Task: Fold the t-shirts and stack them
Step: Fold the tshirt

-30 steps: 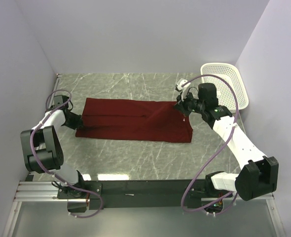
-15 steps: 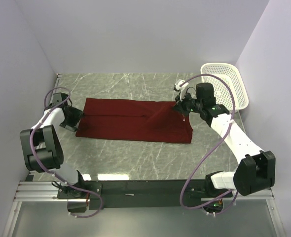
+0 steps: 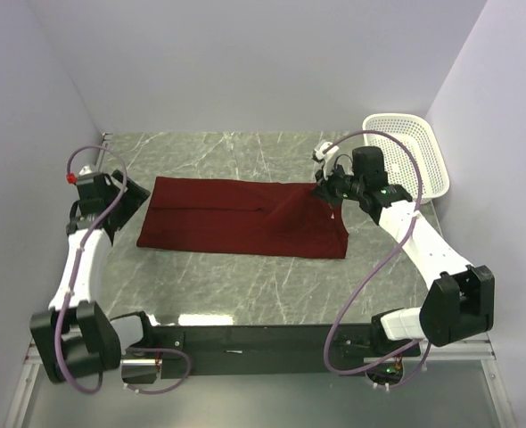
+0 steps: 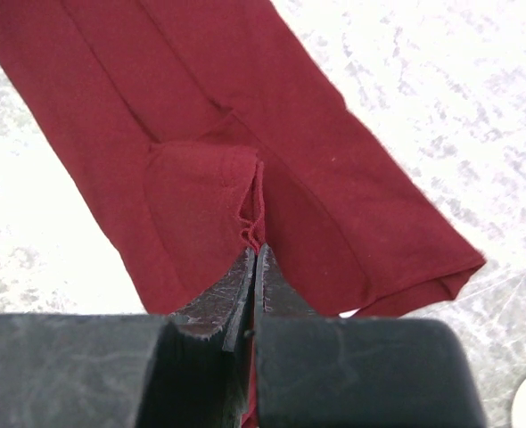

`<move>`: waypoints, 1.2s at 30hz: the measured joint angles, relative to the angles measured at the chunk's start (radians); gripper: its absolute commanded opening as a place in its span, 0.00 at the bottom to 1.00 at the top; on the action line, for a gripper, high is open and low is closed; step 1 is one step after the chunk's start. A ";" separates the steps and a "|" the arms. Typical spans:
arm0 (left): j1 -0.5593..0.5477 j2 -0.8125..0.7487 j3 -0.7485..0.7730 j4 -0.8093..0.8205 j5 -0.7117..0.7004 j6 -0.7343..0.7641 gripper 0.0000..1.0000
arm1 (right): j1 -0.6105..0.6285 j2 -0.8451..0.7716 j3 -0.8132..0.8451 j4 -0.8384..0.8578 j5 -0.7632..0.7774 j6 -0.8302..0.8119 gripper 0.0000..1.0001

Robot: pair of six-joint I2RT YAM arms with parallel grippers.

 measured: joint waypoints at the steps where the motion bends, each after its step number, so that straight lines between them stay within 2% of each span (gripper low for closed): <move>1: 0.000 -0.031 -0.022 0.011 0.006 0.012 0.85 | 0.000 0.002 0.006 0.000 0.000 -0.001 0.00; 6: 0.000 -0.149 -0.109 0.037 0.029 0.061 0.85 | 0.000 0.007 0.023 0.000 0.003 -0.010 0.00; 13: 0.000 -0.227 -0.142 0.035 0.044 0.097 0.85 | 0.000 0.036 0.066 -0.008 0.008 -0.018 0.00; 36: 0.000 -0.253 -0.202 0.036 0.083 0.113 0.85 | 0.000 0.150 0.180 -0.055 0.027 -0.056 0.00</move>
